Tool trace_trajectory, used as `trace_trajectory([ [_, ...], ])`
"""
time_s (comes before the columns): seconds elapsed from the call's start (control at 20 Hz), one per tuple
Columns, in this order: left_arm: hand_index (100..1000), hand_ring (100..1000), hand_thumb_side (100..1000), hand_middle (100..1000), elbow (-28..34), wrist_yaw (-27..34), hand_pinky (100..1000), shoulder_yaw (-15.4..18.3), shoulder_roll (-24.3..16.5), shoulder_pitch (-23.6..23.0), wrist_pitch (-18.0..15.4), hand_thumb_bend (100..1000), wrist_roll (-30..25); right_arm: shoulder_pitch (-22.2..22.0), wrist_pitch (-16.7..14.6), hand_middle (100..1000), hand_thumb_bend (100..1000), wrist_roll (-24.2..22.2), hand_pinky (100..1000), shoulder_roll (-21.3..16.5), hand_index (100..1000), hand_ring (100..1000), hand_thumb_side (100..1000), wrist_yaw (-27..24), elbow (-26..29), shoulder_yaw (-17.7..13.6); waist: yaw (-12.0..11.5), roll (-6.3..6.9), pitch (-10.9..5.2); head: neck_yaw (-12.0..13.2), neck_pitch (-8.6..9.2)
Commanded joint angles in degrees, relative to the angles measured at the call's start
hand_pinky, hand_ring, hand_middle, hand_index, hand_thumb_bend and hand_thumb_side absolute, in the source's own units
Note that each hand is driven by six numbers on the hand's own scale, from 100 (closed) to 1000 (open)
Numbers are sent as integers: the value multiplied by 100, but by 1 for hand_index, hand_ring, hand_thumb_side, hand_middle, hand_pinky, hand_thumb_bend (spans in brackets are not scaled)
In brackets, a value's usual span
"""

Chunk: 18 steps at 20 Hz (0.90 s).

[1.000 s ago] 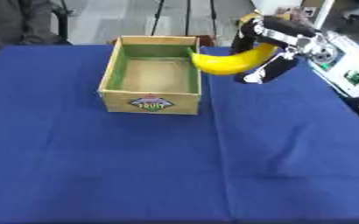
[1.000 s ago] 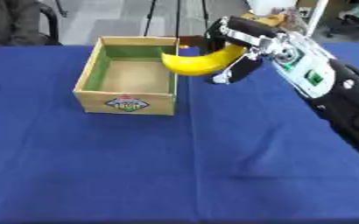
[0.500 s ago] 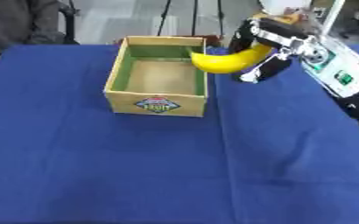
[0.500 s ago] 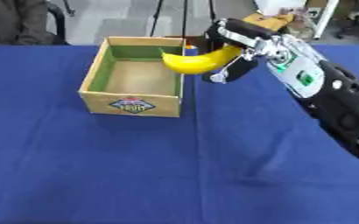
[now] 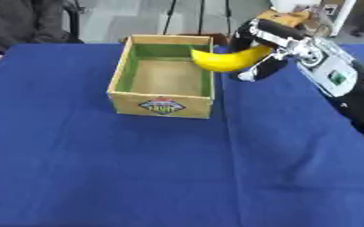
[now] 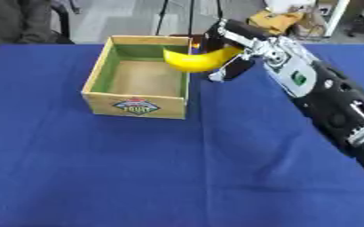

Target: Pick up objects on the table and place them in the box.

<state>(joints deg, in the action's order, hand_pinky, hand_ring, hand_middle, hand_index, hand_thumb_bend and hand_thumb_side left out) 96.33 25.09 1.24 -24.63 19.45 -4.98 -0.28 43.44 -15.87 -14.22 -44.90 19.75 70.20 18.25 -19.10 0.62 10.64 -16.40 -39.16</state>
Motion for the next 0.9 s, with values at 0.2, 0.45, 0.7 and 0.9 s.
trace_trajectory([
  [0.2, 902, 833, 717, 820, 139, 43, 789, -56, 8, 185, 22, 1000, -82, 182, -27, 481, 476, 92, 579, -53, 618, 476, 100, 120, -175, -148, -129, 30, -30, -128, 92],
  [0.45, 902, 833, 717, 820, 159, 70, 789, -137, 61, 270, 57, 1000, -154, 224, -32, 479, 476, 135, 579, 21, 617, 473, 100, 171, -388, -189, -280, 56, 6, -231, 126],
  [0.7, 902, 833, 719, 820, 172, 95, 789, -216, 122, 335, 92, 1000, -225, 293, -61, 478, 476, 166, 579, 88, 616, 472, 100, 224, -573, -215, -398, 56, 36, -314, 154],
  [0.9, 902, 834, 721, 820, 188, 113, 790, -292, 145, 394, 124, 1000, -294, 334, -81, 478, 476, 198, 579, 140, 616, 471, 100, 269, -695, -233, -467, 50, 69, -361, 187],
])
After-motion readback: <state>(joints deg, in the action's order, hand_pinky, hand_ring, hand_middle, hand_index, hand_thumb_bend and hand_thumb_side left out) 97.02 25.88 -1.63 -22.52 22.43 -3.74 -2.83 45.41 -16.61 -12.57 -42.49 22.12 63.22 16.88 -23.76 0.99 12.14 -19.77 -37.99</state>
